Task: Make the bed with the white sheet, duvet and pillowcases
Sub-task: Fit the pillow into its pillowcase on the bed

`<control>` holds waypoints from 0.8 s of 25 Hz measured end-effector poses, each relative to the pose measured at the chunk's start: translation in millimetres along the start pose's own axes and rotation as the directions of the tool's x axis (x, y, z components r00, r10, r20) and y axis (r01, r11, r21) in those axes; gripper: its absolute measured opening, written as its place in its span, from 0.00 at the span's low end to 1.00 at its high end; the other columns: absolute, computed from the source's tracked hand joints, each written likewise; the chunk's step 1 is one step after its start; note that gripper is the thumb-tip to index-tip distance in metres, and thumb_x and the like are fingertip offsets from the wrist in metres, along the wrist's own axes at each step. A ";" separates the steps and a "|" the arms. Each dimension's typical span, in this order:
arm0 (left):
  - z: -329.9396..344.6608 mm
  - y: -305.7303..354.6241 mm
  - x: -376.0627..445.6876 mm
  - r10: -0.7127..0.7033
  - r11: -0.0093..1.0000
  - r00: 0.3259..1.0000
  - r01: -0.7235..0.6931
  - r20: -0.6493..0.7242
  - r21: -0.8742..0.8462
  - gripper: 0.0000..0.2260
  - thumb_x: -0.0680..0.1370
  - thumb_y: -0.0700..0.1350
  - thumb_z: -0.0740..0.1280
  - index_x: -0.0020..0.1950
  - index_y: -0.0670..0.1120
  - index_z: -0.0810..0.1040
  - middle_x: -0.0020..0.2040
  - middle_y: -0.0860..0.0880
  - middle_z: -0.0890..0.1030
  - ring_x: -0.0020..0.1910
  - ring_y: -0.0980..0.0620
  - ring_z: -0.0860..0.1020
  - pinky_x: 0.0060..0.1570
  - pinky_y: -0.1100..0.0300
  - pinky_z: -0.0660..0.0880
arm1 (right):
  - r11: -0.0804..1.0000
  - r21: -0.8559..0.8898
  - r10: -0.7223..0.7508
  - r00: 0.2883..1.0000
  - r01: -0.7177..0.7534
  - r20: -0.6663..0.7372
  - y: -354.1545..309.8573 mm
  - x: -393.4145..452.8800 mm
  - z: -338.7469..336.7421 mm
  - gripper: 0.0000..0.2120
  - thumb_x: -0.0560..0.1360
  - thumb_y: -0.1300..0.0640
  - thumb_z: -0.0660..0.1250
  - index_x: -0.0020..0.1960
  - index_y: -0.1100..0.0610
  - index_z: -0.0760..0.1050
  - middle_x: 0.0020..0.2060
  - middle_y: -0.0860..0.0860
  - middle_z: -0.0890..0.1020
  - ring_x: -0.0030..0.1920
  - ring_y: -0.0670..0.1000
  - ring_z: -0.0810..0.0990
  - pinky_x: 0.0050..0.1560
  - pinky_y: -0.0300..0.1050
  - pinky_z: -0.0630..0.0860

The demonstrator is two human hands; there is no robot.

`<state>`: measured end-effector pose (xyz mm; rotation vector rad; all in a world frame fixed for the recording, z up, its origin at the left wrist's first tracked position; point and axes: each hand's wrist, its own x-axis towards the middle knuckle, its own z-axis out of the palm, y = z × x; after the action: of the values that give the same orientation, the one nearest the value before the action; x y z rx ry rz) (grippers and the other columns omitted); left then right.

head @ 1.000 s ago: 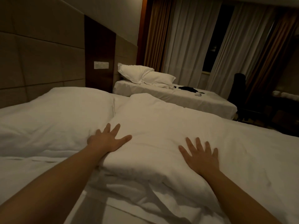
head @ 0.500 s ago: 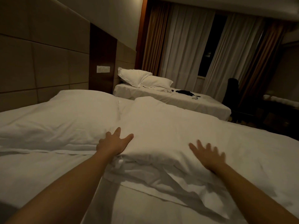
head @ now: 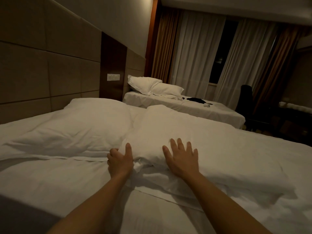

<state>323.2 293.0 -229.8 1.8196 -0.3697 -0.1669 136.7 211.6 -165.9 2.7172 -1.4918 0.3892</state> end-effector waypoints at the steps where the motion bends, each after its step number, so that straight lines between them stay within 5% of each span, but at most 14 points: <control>1: 1.5 0.1 -2.3 -0.003 0.999 0.999 0.001 -0.047 -0.040 0.27 0.80 0.63 0.59 0.65 0.41 0.70 0.67 0.37 0.71 0.65 0.36 0.70 0.63 0.42 0.68 | 1.000 0.001 0.019 1.000 -0.019 -0.003 -5.0 -1.0 -0.9 0.34 0.79 0.31 0.37 0.81 0.44 0.46 0.82 0.50 0.48 0.80 0.62 0.46 0.77 0.66 0.44; 6: 3.0 1.9 -21.1 -0.038 0.981 0.964 -0.014 -0.265 -0.192 0.24 0.78 0.64 0.47 0.50 0.46 0.69 0.59 0.38 0.75 0.60 0.37 0.73 0.60 0.43 0.67 | 0.997 -0.021 0.072 0.997 -0.072 -0.029 -24.9 -5.9 -2.3 0.37 0.79 0.31 0.37 0.82 0.50 0.47 0.81 0.54 0.50 0.80 0.64 0.46 0.77 0.66 0.43; 15: 15.2 16.6 -10.0 -0.098 0.991 0.953 0.067 -0.286 -0.116 0.27 0.80 0.63 0.44 0.53 0.42 0.70 0.58 0.36 0.74 0.58 0.34 0.73 0.61 0.41 0.66 | 0.996 -0.065 0.066 0.997 -0.068 -0.041 -53.2 -3.6 -3.5 0.43 0.78 0.30 0.37 0.82 0.59 0.46 0.81 0.59 0.50 0.80 0.64 0.46 0.77 0.67 0.43; 20: 24.0 23.7 0.8 -0.120 0.952 0.957 0.036 -0.264 -0.303 0.33 0.79 0.66 0.44 0.56 0.41 0.74 0.59 0.35 0.77 0.58 0.33 0.75 0.58 0.43 0.68 | 0.996 -0.071 0.051 0.996 -0.057 -0.073 -50.5 -2.3 -4.2 0.42 0.78 0.30 0.37 0.82 0.57 0.45 0.81 0.58 0.50 0.80 0.62 0.47 0.77 0.67 0.43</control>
<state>312.9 265.3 -213.8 1.5340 -0.0661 -0.0162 176.7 241.5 -157.1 2.5840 -1.5326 0.4195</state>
